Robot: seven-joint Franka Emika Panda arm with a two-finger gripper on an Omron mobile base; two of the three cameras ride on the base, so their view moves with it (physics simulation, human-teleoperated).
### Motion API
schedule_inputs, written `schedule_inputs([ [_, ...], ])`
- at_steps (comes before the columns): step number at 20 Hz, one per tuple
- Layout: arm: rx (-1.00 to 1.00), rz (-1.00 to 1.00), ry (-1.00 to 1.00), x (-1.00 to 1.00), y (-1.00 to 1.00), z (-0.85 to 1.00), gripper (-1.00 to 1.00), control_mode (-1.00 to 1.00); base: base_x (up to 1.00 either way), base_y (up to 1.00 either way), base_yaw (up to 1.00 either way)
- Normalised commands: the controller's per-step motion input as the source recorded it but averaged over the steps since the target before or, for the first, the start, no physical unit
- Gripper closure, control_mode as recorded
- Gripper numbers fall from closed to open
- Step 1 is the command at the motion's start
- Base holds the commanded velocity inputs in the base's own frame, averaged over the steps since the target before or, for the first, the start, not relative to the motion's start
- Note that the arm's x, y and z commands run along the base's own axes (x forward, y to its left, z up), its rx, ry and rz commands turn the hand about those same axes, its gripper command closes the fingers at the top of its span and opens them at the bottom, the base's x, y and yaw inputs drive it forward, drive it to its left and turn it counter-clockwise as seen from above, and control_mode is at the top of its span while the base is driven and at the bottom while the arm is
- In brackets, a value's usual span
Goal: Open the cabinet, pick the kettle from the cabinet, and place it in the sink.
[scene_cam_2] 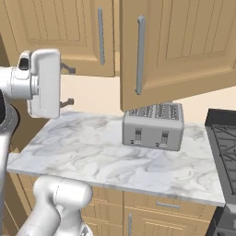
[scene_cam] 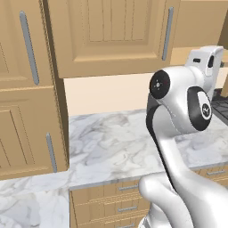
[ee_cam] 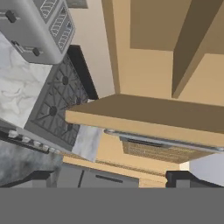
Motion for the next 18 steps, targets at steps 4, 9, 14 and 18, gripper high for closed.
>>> schedule_inputs([
  [4,-0.01,0.0,0.03,0.28,-0.05,0.0,-1.0,-1.0,0.0,0.0,0.0],
  [9,-0.03,0.0,0.04,0.28,-0.17,0.0,-1.0,-1.0,0.0,0.0,0.0],
  [14,-0.02,0.0,0.05,0.33,-0.15,0.0,-1.0,-1.0,0.0,0.0,0.0],
  [18,-0.02,-0.01,0.06,0.34,-0.03,-0.02,-1.0,-1.0,0.0,0.0,0.0],
])
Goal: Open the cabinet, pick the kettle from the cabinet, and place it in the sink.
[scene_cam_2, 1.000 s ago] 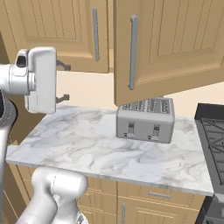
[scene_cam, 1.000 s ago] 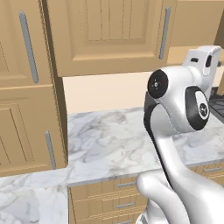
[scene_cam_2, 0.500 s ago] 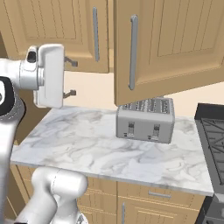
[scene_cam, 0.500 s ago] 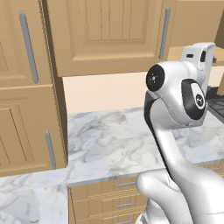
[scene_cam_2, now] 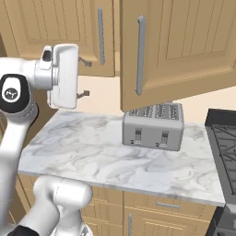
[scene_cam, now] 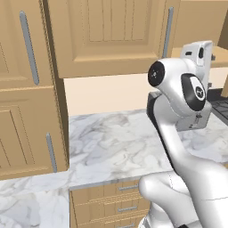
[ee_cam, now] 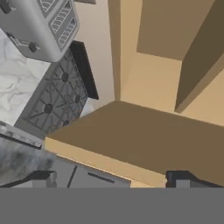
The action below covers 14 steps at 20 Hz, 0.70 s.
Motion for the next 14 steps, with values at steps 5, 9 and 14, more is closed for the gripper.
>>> schedule_inputs([
  [5,-0.01,-0.02,0.05,0.27,-0.06,-0.01,-1.0,-1.0,0.0,0.0,0.0],
  [9,-0.01,-0.06,0.04,0.21,-0.14,-0.03,-1.0,-1.0,0.0,0.0,0.0],
  [14,0.0,-0.06,0.04,0.19,-0.2,-0.09,-1.0,-1.0,0.0,0.0,0.0],
])
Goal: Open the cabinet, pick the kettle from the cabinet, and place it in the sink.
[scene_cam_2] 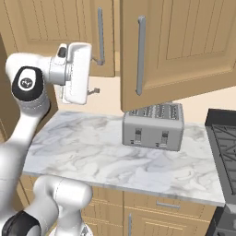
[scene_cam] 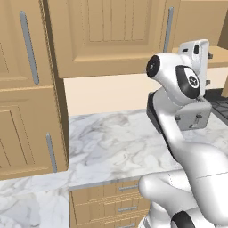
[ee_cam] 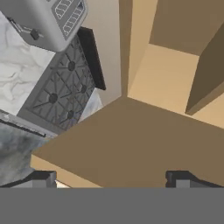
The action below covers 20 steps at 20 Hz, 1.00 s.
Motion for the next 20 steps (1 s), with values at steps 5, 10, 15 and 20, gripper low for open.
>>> schedule_inputs([
  [5,0.0,-0.06,0.06,0.24,-0.24,-0.13,-1.0,-1.0,0.0,0.0,0.0],
  [10,0.0,-0.07,0.05,0.21,-0.27,-0.1,-1.0,-1.0,0.0,0.0,0.0],
  [15,0.0,-0.06,0.02,0.07,-0.33,-0.06,-1.0,-1.0,0.0,0.0,0.0],
  [20,0.0,-0.06,0.03,0.09,-0.39,-0.11,-1.0,-1.0,0.0,0.0,0.0],
])
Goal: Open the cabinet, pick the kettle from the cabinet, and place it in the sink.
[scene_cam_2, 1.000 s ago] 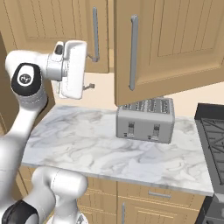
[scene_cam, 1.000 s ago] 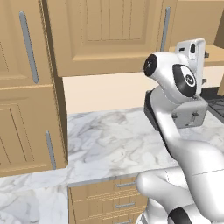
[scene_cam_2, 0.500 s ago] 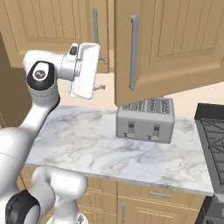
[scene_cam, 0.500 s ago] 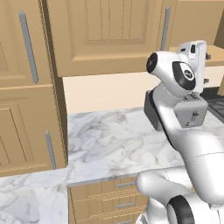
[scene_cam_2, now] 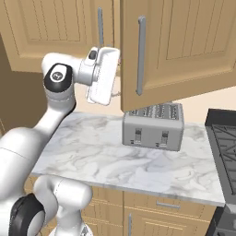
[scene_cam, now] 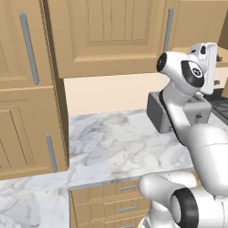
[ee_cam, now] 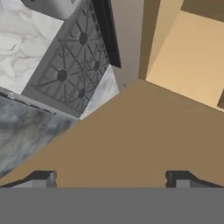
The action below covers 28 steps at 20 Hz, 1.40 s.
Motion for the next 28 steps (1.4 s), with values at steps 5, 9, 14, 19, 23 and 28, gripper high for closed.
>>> schedule_inputs([
  [5,0.0,-0.06,0.02,0.03,-0.41,-0.09,-1.0,-1.0,0.0,0.0,0.0],
  [9,0.0,-0.06,0.0,0.0,-0.47,-0.01,-1.0,-1.0,0.0,0.0,0.0],
  [14,0.0,-0.07,0.0,-0.12,-0.58,0.0,-1.0,-1.0,0.0,0.0,0.0],
  [19,0.0,-0.08,0.0,-0.27,-0.69,0.0,-1.0,-1.0,0.0,0.0,0.0],
  [23,0.0,-0.06,0.0,-0.33,-0.78,0.0,-1.0,-1.0,0.0,0.0,0.0],
  [28,0.0,-0.05,0.0,-0.34,-0.83,0.0,-1.0,-1.0,0.0,0.0,0.0],
])
